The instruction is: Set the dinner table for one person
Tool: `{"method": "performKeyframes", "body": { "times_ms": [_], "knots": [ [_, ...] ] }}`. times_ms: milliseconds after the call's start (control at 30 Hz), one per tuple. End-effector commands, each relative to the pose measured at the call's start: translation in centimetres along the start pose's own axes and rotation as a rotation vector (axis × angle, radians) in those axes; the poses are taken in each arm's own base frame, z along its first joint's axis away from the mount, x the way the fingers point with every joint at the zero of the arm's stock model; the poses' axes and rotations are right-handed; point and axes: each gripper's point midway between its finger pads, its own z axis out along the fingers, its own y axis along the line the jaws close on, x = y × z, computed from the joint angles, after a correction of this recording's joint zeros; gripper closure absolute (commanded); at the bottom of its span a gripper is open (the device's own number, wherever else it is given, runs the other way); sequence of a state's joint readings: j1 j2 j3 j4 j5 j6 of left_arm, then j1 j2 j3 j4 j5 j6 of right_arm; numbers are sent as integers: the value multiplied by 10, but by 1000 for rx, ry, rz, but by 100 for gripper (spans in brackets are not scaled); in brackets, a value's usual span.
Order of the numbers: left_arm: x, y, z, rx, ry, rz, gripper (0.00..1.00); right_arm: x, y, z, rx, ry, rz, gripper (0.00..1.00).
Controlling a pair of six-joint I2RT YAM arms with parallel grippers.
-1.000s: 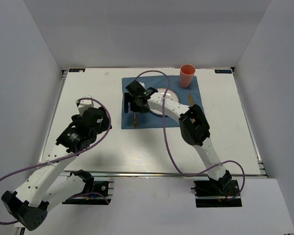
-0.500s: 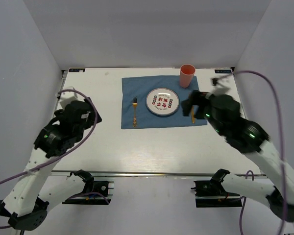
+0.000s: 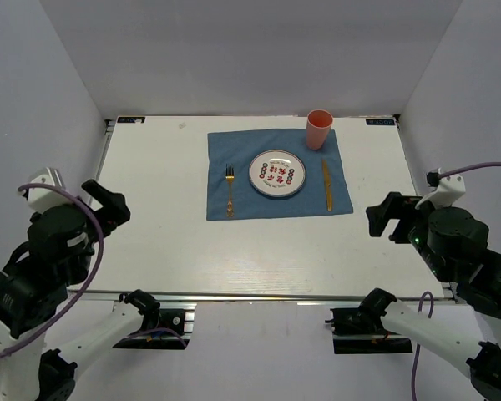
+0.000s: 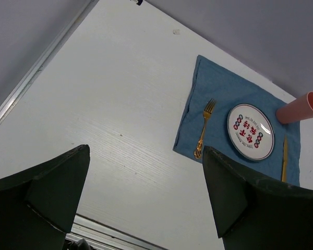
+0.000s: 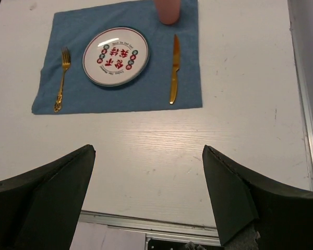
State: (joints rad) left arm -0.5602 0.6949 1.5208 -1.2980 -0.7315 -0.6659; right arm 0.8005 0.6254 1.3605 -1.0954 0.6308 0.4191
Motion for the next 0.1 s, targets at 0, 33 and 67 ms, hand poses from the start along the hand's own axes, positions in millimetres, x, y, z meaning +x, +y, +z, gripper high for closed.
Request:
{"method": "performKeyframes", "body": {
  "times_ms": [0,33,67],
  "knots": [
    [5,6,-3,-7,20,26,2,7,-17,-7,54,1,4,11],
    [7,6,-2,-9,28,30,2,10,-18,-6,60,6,1,11],
    [8,6,-2,-10,31,31,2,10,-17,-6,54,1,5,11]
  ]
}}
